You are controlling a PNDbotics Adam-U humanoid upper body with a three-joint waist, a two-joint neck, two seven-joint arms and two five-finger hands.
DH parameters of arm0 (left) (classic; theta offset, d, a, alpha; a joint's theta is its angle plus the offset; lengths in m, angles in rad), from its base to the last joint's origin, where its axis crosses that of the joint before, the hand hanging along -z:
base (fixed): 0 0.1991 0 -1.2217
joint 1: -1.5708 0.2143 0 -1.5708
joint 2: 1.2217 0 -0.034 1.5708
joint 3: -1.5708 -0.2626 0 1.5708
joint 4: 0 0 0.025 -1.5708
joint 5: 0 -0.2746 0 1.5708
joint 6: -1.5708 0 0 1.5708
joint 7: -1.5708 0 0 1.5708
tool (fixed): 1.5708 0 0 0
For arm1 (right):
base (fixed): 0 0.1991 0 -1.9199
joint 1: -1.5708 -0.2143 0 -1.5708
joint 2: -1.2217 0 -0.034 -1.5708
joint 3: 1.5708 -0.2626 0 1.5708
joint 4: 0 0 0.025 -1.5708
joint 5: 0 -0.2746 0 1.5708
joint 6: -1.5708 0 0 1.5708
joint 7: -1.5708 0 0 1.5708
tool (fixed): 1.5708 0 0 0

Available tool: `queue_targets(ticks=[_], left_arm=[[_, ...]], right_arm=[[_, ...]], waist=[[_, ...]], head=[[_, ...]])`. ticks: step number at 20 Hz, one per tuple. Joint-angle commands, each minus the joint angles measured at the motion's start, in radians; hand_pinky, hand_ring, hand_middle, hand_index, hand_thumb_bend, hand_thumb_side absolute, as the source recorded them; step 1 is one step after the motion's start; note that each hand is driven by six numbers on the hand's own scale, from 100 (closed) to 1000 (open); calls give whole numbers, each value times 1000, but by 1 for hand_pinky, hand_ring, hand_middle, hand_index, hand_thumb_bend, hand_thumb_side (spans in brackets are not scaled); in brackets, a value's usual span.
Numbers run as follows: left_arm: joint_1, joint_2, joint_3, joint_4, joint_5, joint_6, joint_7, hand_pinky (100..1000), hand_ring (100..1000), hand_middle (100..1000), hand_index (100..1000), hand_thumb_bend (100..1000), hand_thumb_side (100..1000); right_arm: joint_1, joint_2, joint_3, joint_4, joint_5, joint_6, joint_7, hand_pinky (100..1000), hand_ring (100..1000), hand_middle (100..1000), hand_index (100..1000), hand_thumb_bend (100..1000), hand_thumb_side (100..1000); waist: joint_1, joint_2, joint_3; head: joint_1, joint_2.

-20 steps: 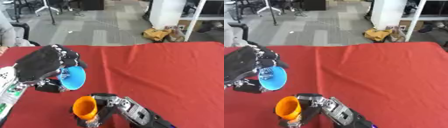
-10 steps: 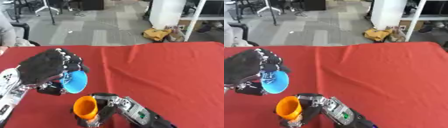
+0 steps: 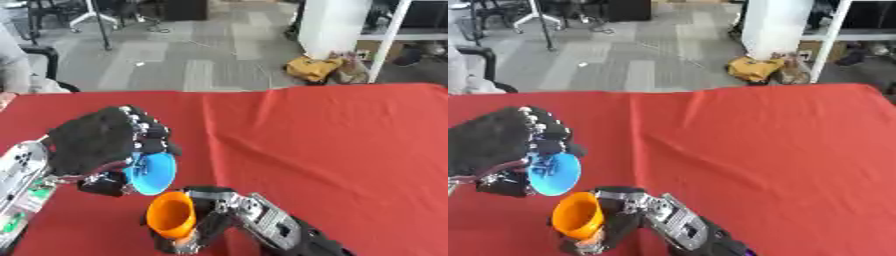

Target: Pour the contents of one cup into another cup.

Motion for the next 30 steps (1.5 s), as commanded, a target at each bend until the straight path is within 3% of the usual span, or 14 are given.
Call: queue_targets(ticks=[1, 30], left_arm=[[-25, 24, 1, -22, -27, -6, -5, 390, 366, 401, 722, 595, 100], [-30, 29, -18, -82, -133, -34, -45, 396, 361, 391, 724, 596, 100]], right_arm=[[-15, -10, -11, -9, -4, -2, 1, 682, 516, 556, 752, 226, 100], [-13, -11, -13, -3, -2, -4, 5, 681, 517, 557, 752, 228, 100]], waist=[[7, -21, 0], [8, -23, 0]], head=[[-1, -4], [-4, 0]])
